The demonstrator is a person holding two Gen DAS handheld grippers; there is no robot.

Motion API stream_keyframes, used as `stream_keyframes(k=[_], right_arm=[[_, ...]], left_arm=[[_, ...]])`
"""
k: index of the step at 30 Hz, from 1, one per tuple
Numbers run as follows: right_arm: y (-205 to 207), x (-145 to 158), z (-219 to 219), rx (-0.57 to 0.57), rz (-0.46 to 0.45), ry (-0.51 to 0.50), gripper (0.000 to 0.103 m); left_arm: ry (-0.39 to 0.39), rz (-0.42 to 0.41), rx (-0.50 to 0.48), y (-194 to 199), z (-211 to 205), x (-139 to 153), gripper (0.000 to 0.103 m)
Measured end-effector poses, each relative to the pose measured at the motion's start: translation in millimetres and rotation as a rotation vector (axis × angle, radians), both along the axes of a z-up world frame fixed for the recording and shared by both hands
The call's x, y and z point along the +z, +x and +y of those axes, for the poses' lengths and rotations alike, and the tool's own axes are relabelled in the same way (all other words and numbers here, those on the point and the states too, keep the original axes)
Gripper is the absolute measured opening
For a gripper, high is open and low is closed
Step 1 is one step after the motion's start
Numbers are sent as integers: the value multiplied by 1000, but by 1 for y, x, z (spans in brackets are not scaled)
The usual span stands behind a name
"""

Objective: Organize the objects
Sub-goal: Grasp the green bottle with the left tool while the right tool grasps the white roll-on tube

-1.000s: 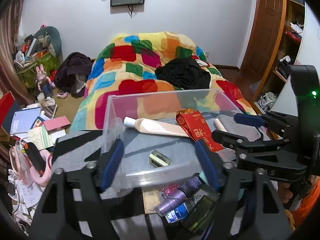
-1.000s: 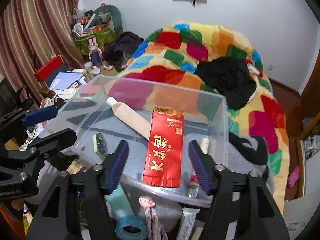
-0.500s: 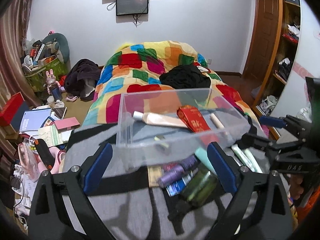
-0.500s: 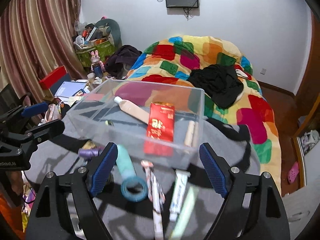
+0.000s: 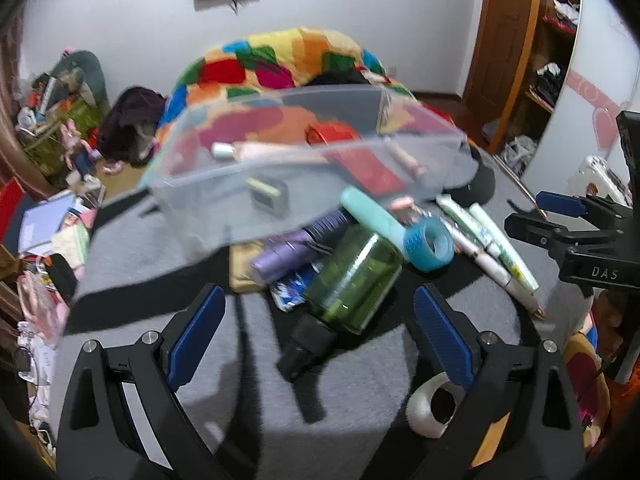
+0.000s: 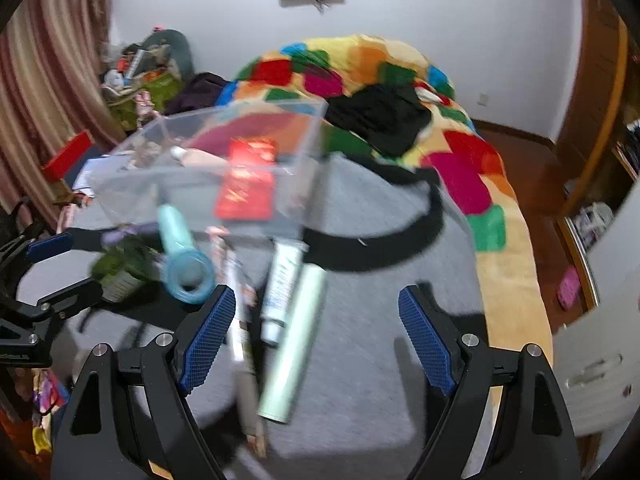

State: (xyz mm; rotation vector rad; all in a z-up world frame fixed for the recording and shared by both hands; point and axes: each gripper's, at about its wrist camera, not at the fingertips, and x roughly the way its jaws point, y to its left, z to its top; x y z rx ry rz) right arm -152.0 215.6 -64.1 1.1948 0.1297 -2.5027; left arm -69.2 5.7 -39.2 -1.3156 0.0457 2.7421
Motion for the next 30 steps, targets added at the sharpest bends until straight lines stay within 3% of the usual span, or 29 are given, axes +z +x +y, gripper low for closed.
stream_keyframes(k=[3, 8, 11, 13, 16, 17, 19, 21, 30], right_arm=[[-4, -14, 6, -30, -40, 20, 80], [-2, -27, 7, -21, -78, 11, 68], [1, -26, 8, -14, -68, -3, 57], [1, -26, 9, -25, -62, 5, 43], [0, -30, 10, -35, -63, 25, 37], [0, -30, 9, -34, -60, 30, 36], [0, -29, 8, -36, -52, 36, 24], [1, -29, 8, -33, -48, 35, 15], [0, -17, 16, -40, -33, -32, 14]], left_arm=[[-10, -20, -7, -7, 5, -9, 96], [-4, -6, 2, -14, 7, -12, 96], [-13, 9, 13, -16, 8, -13, 87], [-24, 14, 20, -15, 8, -15, 85], [-39, 32, 27, -13, 8, -16, 79], [-40, 37, 29, -11, 7, -16, 75], [-38, 40, 34, -10, 6, -16, 67], [-12, 29, 23, -9, 3, -16, 48], [27, 33, 49, 0, -9, -11, 41]])
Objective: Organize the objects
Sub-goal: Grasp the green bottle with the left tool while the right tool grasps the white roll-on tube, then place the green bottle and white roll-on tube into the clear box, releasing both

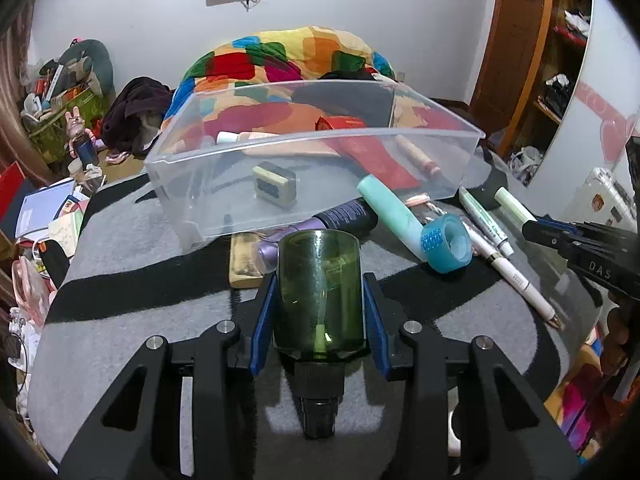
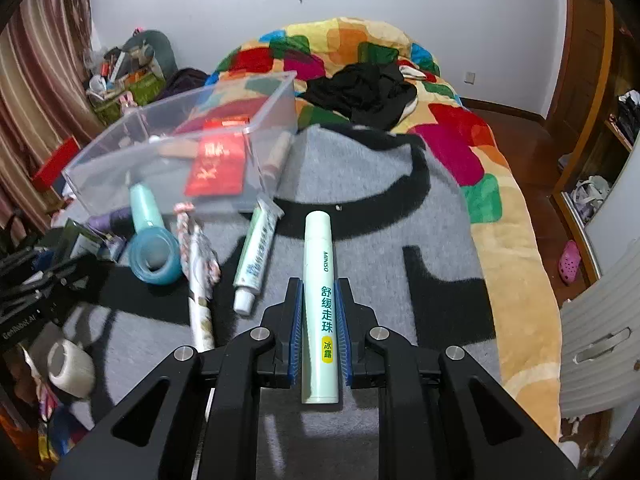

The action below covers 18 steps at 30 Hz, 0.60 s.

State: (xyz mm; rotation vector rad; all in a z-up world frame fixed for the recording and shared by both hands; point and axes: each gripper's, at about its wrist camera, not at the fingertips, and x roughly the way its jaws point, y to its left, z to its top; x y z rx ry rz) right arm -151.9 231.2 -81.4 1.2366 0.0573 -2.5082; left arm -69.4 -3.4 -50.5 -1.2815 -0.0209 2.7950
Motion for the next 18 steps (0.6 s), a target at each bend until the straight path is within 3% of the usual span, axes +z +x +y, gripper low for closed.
stream_keyframes(k=[18], right_arm=[[-5, 65, -38, 98, 162, -101, 14]], left_arm=[[36, 145, 39, 0, -16, 60, 41]])
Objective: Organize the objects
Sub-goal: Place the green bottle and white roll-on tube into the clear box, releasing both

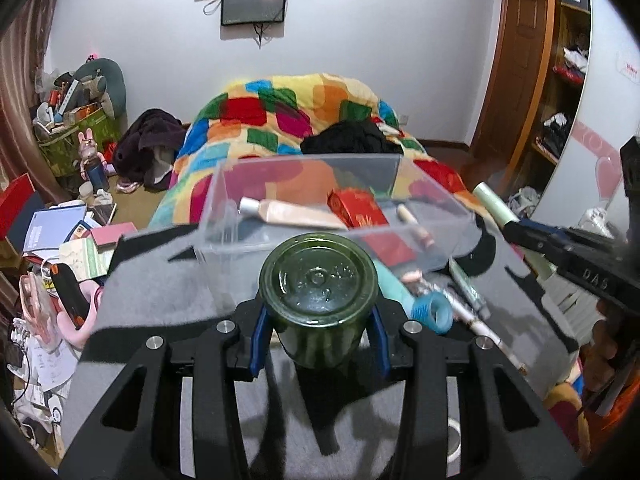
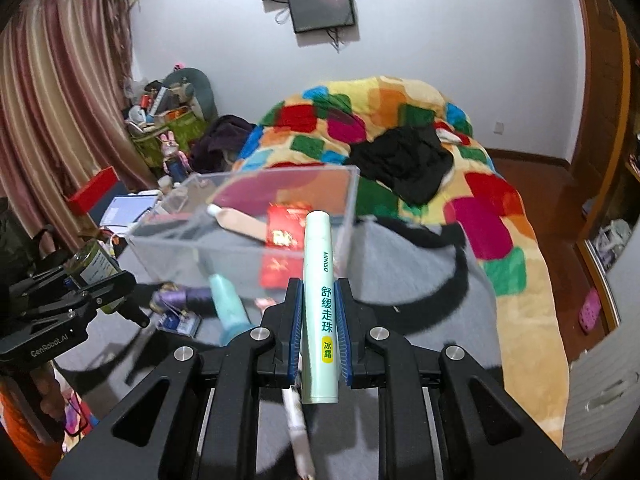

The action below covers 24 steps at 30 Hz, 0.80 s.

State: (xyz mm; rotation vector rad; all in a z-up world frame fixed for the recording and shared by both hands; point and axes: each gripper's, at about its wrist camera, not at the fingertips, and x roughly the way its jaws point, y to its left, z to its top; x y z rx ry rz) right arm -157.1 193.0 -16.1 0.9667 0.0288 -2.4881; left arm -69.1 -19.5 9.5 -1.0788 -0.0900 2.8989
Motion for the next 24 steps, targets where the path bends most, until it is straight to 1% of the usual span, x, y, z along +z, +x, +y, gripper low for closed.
stream_keyframes(k=[7, 12, 16, 19, 24], right_arm=[[-18, 5, -24, 44, 15, -11, 14], [-36, 8, -39, 66, 11, -13, 14], [-53, 7, -47, 78, -14, -10, 14], [-66, 3, -54, 83, -40, 2, 14], [-82, -13, -67, 90, -103, 47, 14]], left_arm=[[29, 54, 25, -15, -15, 25, 41], [13, 86, 45, -30, -22, 40, 41], [12, 113, 59, -43, -27, 48, 41], [23, 97, 52, -58, -28, 45, 41], [13, 30, 53, -89, -20, 26, 41]])
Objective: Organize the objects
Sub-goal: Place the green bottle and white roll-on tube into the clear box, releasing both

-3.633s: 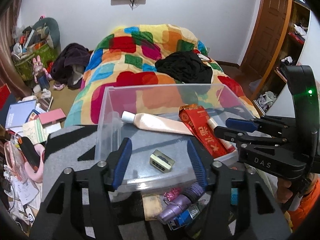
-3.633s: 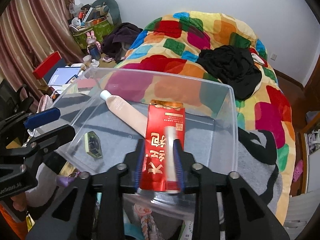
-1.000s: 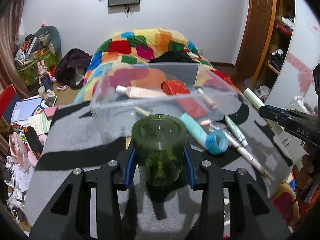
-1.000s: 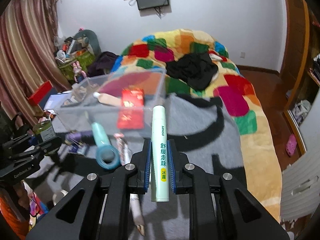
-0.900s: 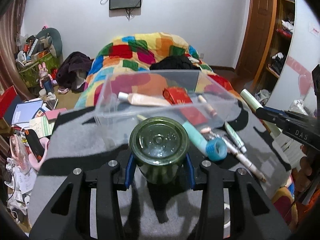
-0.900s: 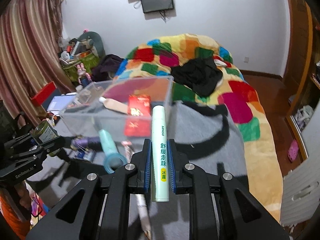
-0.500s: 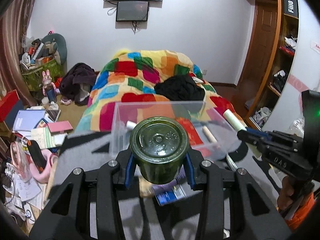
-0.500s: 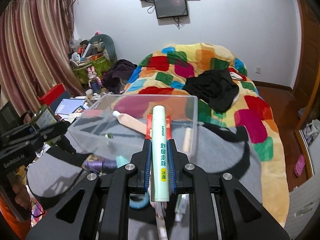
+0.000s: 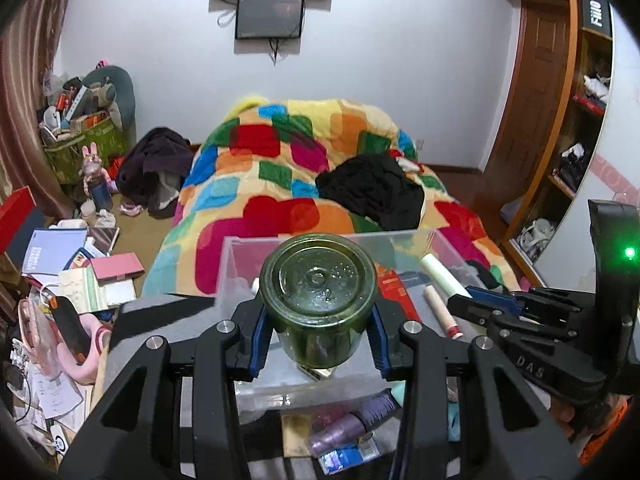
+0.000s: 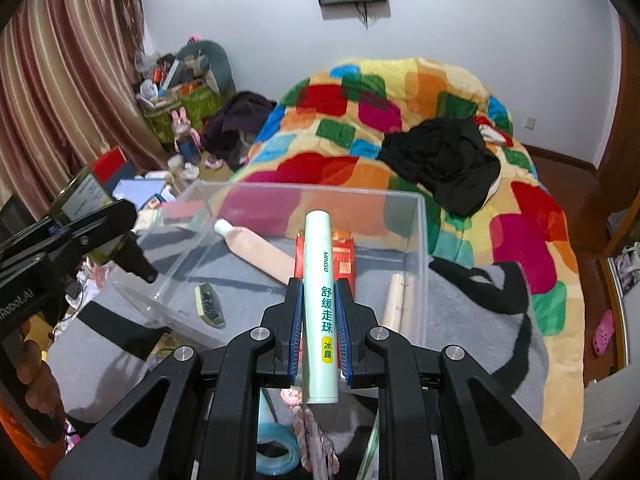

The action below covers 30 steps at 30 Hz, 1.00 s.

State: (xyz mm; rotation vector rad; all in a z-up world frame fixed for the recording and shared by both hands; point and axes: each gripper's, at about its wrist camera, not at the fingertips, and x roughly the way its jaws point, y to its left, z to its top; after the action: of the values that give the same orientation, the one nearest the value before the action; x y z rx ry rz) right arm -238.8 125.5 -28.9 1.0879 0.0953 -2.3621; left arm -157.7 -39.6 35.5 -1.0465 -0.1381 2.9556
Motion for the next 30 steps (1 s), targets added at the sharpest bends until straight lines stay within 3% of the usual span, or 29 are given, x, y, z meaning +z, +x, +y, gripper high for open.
stream_keyframes(k=[10, 18, 23, 30], right_arm=[[-13, -21, -17, 30, -45, 57, 14], [-11, -23, -22, 50, -48, 72, 14], [-11, -22, -20, 43, -43, 87, 14], [-1, -14, -16, 36, -14, 100, 24]], left_arm=[[50, -109, -38, -23, 7, -35, 41], [52, -151, -78, -23, 17, -43, 42], [21, -146, -92, -18, 26, -40, 50], [14, -124, -93, -6, 25, -29, 60]])
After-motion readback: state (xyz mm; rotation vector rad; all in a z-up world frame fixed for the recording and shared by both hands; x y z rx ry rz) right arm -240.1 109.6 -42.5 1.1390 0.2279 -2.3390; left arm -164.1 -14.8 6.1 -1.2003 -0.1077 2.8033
